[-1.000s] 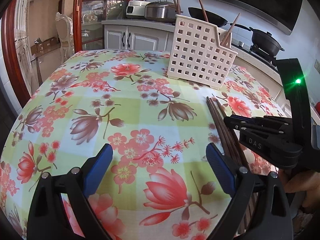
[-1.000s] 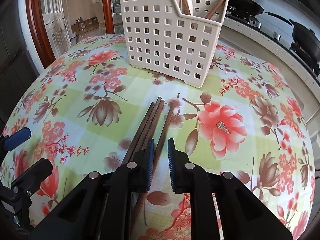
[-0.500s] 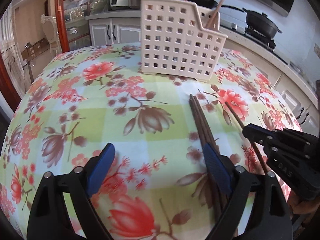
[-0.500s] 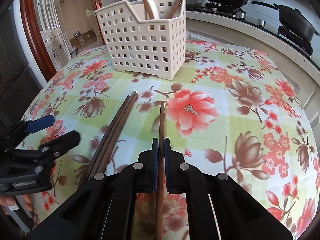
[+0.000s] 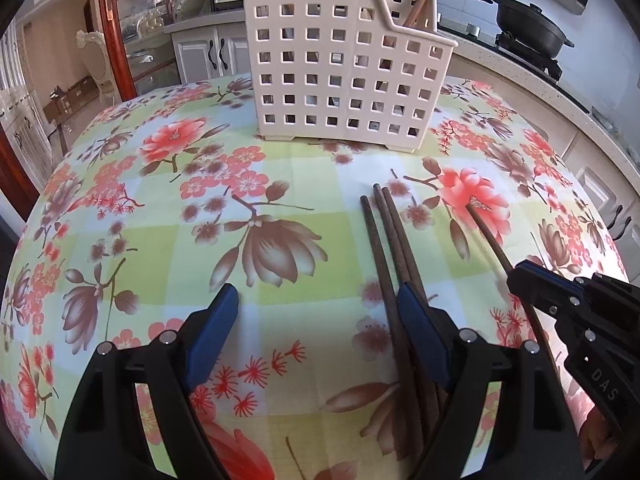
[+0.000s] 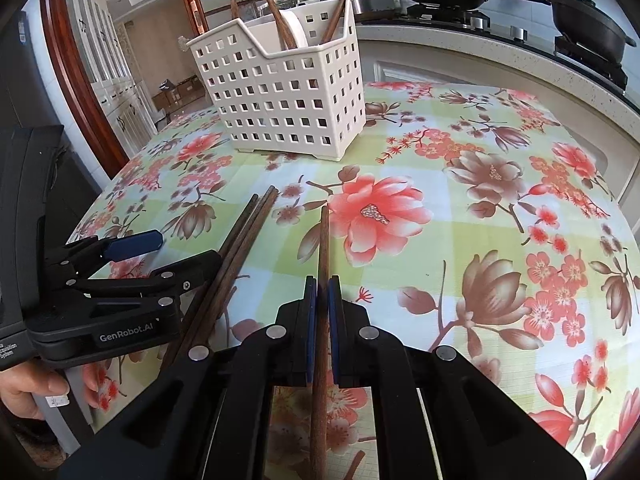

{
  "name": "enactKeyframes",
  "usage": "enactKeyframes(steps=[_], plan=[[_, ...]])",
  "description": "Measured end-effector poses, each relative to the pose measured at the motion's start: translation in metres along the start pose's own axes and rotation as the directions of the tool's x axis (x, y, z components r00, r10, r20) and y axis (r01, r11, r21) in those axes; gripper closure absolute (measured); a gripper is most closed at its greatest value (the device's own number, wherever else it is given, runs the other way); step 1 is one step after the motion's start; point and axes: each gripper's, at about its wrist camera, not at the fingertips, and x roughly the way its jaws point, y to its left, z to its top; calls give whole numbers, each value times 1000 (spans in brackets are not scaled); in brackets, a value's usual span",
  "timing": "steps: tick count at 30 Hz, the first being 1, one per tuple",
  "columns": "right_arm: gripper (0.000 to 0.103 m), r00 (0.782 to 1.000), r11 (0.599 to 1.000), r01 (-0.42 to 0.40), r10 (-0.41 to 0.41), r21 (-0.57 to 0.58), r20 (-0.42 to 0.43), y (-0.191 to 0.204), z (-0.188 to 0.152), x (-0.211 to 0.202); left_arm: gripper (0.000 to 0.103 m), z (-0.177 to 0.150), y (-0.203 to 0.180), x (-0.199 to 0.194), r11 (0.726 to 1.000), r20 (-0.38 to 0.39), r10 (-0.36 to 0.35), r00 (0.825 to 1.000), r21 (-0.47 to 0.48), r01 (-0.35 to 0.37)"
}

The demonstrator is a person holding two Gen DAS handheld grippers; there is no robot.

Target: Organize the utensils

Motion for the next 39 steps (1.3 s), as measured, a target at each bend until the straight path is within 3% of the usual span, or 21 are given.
enactKeyframes(steps=[3, 6, 11, 19, 31, 39], plan=[[97, 1000, 1000, -7, 7, 9, -2, -2, -1, 1, 26, 1, -3, 2, 1000, -3, 15, 1000, 12, -15], [97, 1000, 1000, -8, 8, 9, 1, -2, -1, 0, 33, 5, -10, 4, 999, -4, 21, 1000, 35, -20], [97, 1000, 1000, -4, 4, 18, 0, -5, -1, 0, 66, 6, -24, 2, 996, -1, -4, 1000, 91, 4], [97, 1000, 1000, -5, 5, 20, 2, -6, -1, -2, 94, 7, -29, 1, 992, 8, -39, 999, 120, 38], [97, 999, 1000, -12, 11, 19, 32, -5, 0, -11, 98, 1, -15, -10, 995, 39, -93, 995, 34, 92], [97, 994, 999, -32, 33, -15, 107, 9, 10, -34, 98, 6, -7, -54, 996, 137, -89, 987, 45, 83]])
